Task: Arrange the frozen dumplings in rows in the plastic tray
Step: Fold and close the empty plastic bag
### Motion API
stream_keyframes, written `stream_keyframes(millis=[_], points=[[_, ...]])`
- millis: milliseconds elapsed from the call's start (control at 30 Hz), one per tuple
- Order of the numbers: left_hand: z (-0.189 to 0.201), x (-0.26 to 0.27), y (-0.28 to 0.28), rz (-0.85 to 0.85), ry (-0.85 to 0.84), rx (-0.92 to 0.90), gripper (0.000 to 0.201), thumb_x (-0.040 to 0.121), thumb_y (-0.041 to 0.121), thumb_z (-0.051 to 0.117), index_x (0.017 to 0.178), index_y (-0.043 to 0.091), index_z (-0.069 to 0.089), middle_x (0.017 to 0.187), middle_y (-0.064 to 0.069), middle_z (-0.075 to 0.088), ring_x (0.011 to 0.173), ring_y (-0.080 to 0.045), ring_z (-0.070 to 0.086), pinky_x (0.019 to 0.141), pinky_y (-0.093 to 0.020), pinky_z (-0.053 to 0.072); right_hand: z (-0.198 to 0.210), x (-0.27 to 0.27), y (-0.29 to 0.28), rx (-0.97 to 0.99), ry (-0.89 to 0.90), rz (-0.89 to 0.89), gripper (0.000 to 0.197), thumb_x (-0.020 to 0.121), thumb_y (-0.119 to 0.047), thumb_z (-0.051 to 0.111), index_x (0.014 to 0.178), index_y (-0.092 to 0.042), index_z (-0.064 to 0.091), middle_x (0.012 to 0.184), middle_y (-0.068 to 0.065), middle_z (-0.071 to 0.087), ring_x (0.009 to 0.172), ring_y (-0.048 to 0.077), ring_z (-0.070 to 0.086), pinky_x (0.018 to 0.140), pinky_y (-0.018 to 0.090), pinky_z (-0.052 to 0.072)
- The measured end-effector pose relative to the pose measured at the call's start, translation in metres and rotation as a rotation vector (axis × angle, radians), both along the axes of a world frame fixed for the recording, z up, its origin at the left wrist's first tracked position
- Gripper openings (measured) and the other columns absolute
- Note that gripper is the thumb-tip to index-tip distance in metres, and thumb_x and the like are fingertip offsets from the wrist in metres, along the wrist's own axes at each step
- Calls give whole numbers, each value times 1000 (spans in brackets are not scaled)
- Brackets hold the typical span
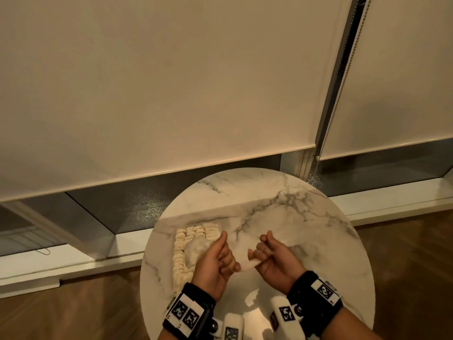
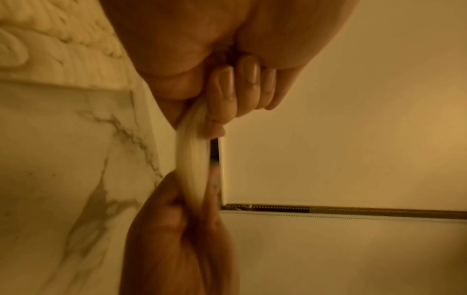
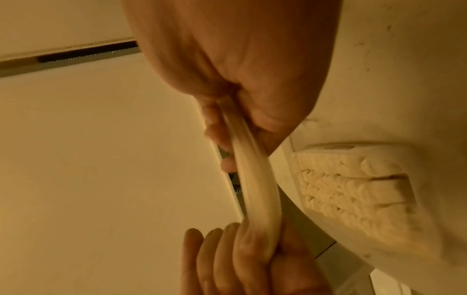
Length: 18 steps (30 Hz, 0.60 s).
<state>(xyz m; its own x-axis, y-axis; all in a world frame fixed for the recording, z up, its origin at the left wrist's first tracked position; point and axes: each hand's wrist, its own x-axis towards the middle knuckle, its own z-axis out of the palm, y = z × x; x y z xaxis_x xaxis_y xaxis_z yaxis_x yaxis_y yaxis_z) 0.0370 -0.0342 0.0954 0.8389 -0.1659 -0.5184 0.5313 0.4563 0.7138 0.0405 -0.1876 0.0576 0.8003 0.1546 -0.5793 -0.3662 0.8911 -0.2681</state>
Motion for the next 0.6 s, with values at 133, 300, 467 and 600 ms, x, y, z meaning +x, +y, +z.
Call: stream_keyframes(millis=[133, 300, 467, 600], points=[[-4, 10, 21, 17, 78, 47, 48, 89, 37, 59, 53, 19, 33, 43, 3, 19, 35, -11, 19, 49, -29, 35, -10, -5, -9, -232, -23, 86, 30, 100, -39, 47, 82, -15, 48, 48, -4, 22, 37, 11, 22, 44, 25, 33], [-6, 11, 7, -89, -20, 247, 37, 92, 41, 55, 76, 8, 64, 66, -9, 64, 57, -20, 58, 60, -30, 47, 16, -12, -5, -794, -376, 402, 31, 93, -45, 58, 88, -14, 59, 57, -3, 39, 45, 8, 33, 44, 21, 28], [5, 10, -18, -170, -90, 358, 46, 96, 51, 50, 89, 14, 76, 84, -4, 77, 85, -11, 73, 84, -30, 55, 13, -16, 7, -929, -694, 689, 29, 86, -24, 76, 111, -11, 69, 107, 3, 74, 100, 16, 69, 88, 30, 54], [8, 14, -25, -244, 25, 293, 61, 83, 70, 52, 100, 15, 73, 88, -13, 76, 73, -27, 74, 78, -46, 59, 8, -14, 9, -977, -719, 811, 6, 91, -13, 66, 88, -18, 66, 79, -10, 68, 68, 7, 62, 67, 24, 51]])
